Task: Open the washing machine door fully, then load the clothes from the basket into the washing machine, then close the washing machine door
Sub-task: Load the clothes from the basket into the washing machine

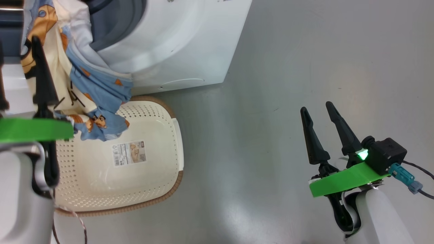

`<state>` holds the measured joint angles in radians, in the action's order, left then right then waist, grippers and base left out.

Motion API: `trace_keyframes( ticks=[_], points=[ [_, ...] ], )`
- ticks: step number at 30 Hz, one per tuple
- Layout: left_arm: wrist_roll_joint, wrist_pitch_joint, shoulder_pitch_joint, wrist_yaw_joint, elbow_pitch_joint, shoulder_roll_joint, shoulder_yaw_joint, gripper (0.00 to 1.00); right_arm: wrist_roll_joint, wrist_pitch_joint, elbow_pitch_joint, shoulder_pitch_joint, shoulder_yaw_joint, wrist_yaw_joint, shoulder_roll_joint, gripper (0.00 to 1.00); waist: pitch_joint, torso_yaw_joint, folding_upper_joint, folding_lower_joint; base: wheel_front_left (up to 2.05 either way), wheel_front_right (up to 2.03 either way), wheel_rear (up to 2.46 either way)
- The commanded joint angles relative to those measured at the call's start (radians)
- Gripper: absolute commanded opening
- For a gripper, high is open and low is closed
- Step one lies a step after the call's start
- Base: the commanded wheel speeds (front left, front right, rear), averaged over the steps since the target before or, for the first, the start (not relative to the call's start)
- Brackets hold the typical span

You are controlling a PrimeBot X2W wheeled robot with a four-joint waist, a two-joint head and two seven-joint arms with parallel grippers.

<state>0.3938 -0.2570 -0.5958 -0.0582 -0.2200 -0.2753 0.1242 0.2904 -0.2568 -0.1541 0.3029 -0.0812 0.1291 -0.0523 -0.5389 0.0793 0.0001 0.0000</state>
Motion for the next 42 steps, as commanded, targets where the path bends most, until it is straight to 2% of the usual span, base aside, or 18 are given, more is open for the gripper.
trace_keyframes(
  ticks=[1, 13, 26, 37, 42],
  points=[
    [-0.015, -0.005, 0.026, -0.009, 0.033, -0.033, -0.042, 1.00, -0.014, -0.005, 0.021, -0.032, -0.021, 0.002, 0.002, 1.00, 0.000, -0.001, -0.0001, 0.0000, 0.00, 0.00, 0.00],
    [-0.088, -0.005, 0.223, 0.009, 0.110, 0.055, -0.145, 1.00, -0.019, -0.005, 0.016, -0.032, -0.025, 0.002, 0.002, 1.00, 0.006, -0.010, -0.0001, 0.0000, 0.00, 0.00, 0.00],
    [-0.157, -0.005, 0.377, 0.048, 0.120, 0.140, -0.217, 1.00, -0.024, -0.005, 0.010, -0.031, -0.026, 0.002, 0.002, 1.00, 0.007, -0.011, -0.0001, 0.0000, 0.00, 0.00, 0.00],
    [-0.195, -0.005, 0.482, 0.088, 0.115, 0.186, -0.264, 1.00, -0.029, -0.005, 0.006, -0.029, -0.033, 0.002, 0.002, 1.00, 0.011, -0.014, -0.0001, 0.0000, 0.00, 0.00, 0.00],
    [-0.208, -0.005, 0.514, 0.089, 0.120, 0.197, -0.285, 1.00, -0.028, -0.005, 0.004, -0.027, -0.040, 0.002, 0.002, 1.00, 0.012, -0.009, -0.0001, 0.0000, 0.00, 0.00, 0.00]
  ],
)
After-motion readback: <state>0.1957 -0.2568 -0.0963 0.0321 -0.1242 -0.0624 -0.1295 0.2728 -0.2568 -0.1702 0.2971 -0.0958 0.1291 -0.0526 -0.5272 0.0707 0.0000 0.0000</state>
